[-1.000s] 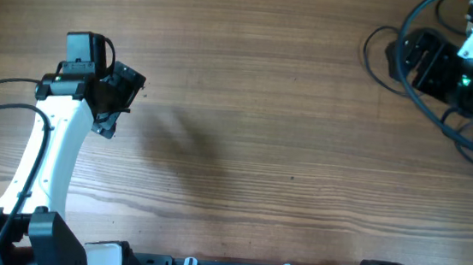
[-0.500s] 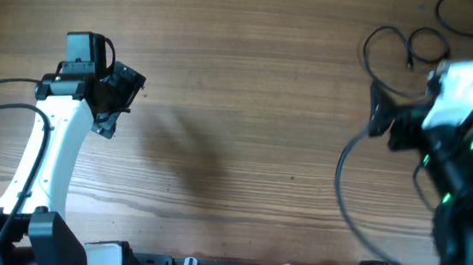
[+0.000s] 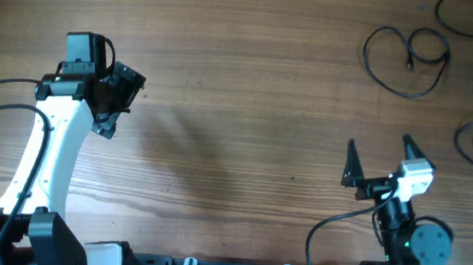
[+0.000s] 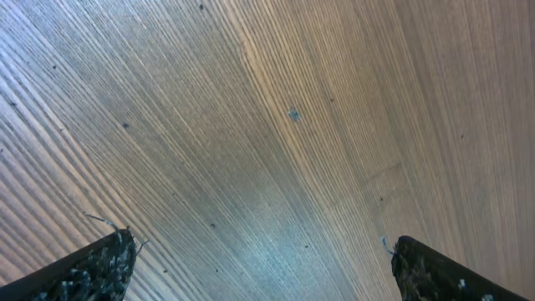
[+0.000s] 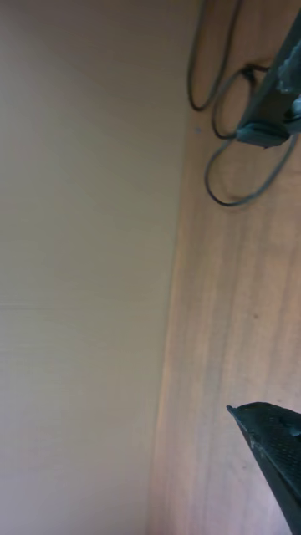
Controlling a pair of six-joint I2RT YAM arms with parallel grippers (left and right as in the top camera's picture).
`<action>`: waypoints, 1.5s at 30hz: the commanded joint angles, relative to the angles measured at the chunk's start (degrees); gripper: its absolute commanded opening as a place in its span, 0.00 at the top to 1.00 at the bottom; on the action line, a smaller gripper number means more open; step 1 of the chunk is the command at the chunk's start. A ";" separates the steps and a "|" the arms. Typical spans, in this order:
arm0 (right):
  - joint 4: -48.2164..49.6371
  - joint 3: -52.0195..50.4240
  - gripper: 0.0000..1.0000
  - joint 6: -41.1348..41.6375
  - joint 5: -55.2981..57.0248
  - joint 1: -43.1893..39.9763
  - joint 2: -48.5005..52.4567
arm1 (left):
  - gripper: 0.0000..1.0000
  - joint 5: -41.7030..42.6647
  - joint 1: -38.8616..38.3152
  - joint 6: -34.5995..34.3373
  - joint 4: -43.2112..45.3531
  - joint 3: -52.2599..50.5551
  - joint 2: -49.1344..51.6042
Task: Untangle cables
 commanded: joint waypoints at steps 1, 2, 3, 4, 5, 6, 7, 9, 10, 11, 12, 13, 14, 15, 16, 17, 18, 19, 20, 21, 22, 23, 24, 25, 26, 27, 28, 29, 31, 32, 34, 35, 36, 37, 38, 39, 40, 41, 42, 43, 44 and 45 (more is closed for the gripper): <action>0.57 -4.61 0.00 2.34 0.37 0.20 -5.92 | 0.00 -0.35 0.07 0.55 -0.07 0.52 -0.94; 0.59 -5.35 0.00 2.29 0.39 0.17 -6.69 | 0.00 -0.35 0.07 0.55 -0.07 0.52 -0.94; 0.87 -5.95 0.00 2.27 0.39 0.20 -6.62 | 0.00 -0.35 0.07 0.55 -0.07 0.52 -0.94; 0.94 -6.47 0.00 2.27 0.39 0.20 -6.60 | 0.00 -0.35 0.07 0.55 -0.07 0.52 -0.94; 1.18 -7.08 0.01 2.21 0.42 0.20 -6.60 | 0.00 -0.35 0.07 0.55 -0.07 0.52 -0.94; 1.29 -7.78 0.00 2.12 0.42 0.20 -6.60 | 0.00 -0.35 0.07 0.55 -0.07 0.52 -0.94; 0.87 -8.41 0.00 2.14 0.61 0.20 -6.62 | 0.00 -0.35 0.07 0.55 -0.07 0.52 -0.94; -0.48 -8.33 0.00 2.10 0.92 0.20 -6.60 | 0.00 -0.35 0.07 0.55 -0.07 0.52 -0.94; -0.50 -8.33 0.00 2.10 1.03 0.20 -6.60 | 0.00 -0.35 0.07 0.55 -0.07 0.52 -0.94; -0.48 -8.33 0.00 2.14 1.03 0.20 -6.60 | 0.00 -0.35 0.07 0.55 -0.07 0.52 -0.94; -0.50 -8.33 0.00 2.14 1.01 0.17 -6.60 | 0.00 -0.35 0.07 0.55 -0.07 0.52 -0.94; -0.50 -8.33 0.00 2.19 0.98 0.20 -6.60 | 0.00 -0.35 0.07 0.55 -0.07 0.52 -0.94; -0.50 -8.33 0.00 2.16 1.01 0.20 -6.56 | 0.00 -0.35 0.07 0.55 -0.07 0.52 -0.94; -0.50 -8.33 0.00 2.16 1.03 0.20 -6.54 | 0.00 -0.35 0.07 0.55 -0.07 0.52 -0.94; -0.50 -8.33 0.00 2.16 1.01 0.20 -6.51 | 0.00 -0.35 0.07 0.55 -0.07 0.52 -0.94; -0.50 -8.33 0.00 2.16 1.01 0.17 -6.51 | 0.00 -0.35 0.07 0.57 -0.07 0.52 -0.94; -0.50 -8.33 0.00 2.16 1.01 0.20 -6.51 | 0.00 -0.35 0.07 0.55 -0.07 0.52 -0.94; -0.50 -8.33 0.00 2.16 1.01 0.20 -6.51 | 0.00 -0.35 0.07 0.55 -0.07 0.52 -0.94; -0.50 -8.33 0.00 2.19 1.01 0.20 -6.51 | 0.00 -0.35 0.07 0.55 -0.07 0.52 -0.94; -0.50 -8.33 0.00 2.16 1.01 0.17 -6.51 | 0.00 -0.35 0.07 0.57 -0.07 0.52 -0.94; -0.50 -8.33 0.00 2.16 1.01 0.20 -6.51 | 0.00 -0.35 0.07 0.55 -0.07 0.52 -0.94; -0.50 -8.33 0.00 2.19 1.01 0.17 -6.51 | 0.00 -0.35 0.07 0.55 -0.07 0.52 -0.94; -0.50 -8.33 0.00 2.16 1.01 0.20 -6.51 | 0.00 -0.35 0.07 0.55 -0.07 0.52 -0.94; -0.50 -8.33 0.00 2.16 1.01 0.20 -6.51 | 0.00 -0.35 0.07 0.55 -0.07 0.52 -0.94; -0.50 -8.33 0.00 2.16 1.01 0.20 -6.51 | 0.00 -0.35 0.07 0.55 -0.07 0.52 -0.94; -0.50 -8.33 0.00 2.19 1.01 0.20 -6.51 | 0.00 -0.35 0.07 0.55 -0.07 0.52 -0.94; -0.50 -8.33 0.00 2.19 1.01 0.20 -6.51 | 0.00 -0.35 0.07 0.55 -0.07 0.52 -0.94; -0.50 -8.33 0.01 2.16 1.01 0.20 -6.51 | 0.00 -0.35 0.07 0.55 -0.07 0.52 -0.94; -0.50 -8.33 0.00 2.19 1.01 0.17 -6.51 | 0.00 -0.35 0.07 0.55 -0.07 0.52 -0.94; -0.50 -8.33 0.00 2.19 1.01 0.20 -6.51 | 0.00 -0.35 0.07 0.55 -0.07 0.52 -0.94; -0.50 -8.33 0.00 2.16 1.01 0.20 -6.51 | 0.00 -0.35 0.07 0.55 -0.07 0.52 -0.94; -0.50 -8.33 0.00 2.14 1.01 0.20 -6.51 | 0.00 -0.35 0.07 0.55 -0.07 0.52 -0.94; -0.50 -8.33 0.00 2.19 1.01 0.20 -6.51 | 0.00 -0.35 0.07 0.55 -0.07 0.52 -0.94; -0.50 -8.33 0.00 2.16 1.01 0.20 -6.51 | 0.00 -0.35 0.07 0.55 -0.07 0.52 -0.94; -0.50 -8.33 0.00 2.16 1.01 0.17 -6.51 | 0.00 -0.35 0.07 0.55 -0.07 0.52 -0.94; -0.50 -8.33 0.00 2.19 1.01 0.20 -6.51 | 0.00 -0.35 0.07 0.55 -0.07 0.52 -0.94; -0.50 -8.33 0.00 2.14 1.01 0.20 -6.51 | 0.00 -0.35 0.07 0.55 -0.07 0.52 -0.94; -0.50 -8.33 0.00 2.16 1.01 0.20 -6.51 | 0.00 -0.35 0.07 0.55 -0.07 0.52 -0.94; -0.50 -8.33 0.00 2.16 1.01 0.20 -6.51 | 0.00 -0.35 0.07 0.55 -0.07 0.52 -0.94; -0.50 -8.33 0.00 2.16 1.01 0.17 -6.51 | 0.00 -0.35 0.07 0.55 -0.07 0.52 -0.94; -0.50 -8.33 0.00 2.16 1.01 0.17 -6.51 | 0.00 -0.35 0.07 0.55 -0.07 0.52 -0.94; -0.50 -8.33 0.00 2.19 1.01 0.17 -6.51 | 0.00 -0.35 0.07 0.55 -0.07 0.52 -0.94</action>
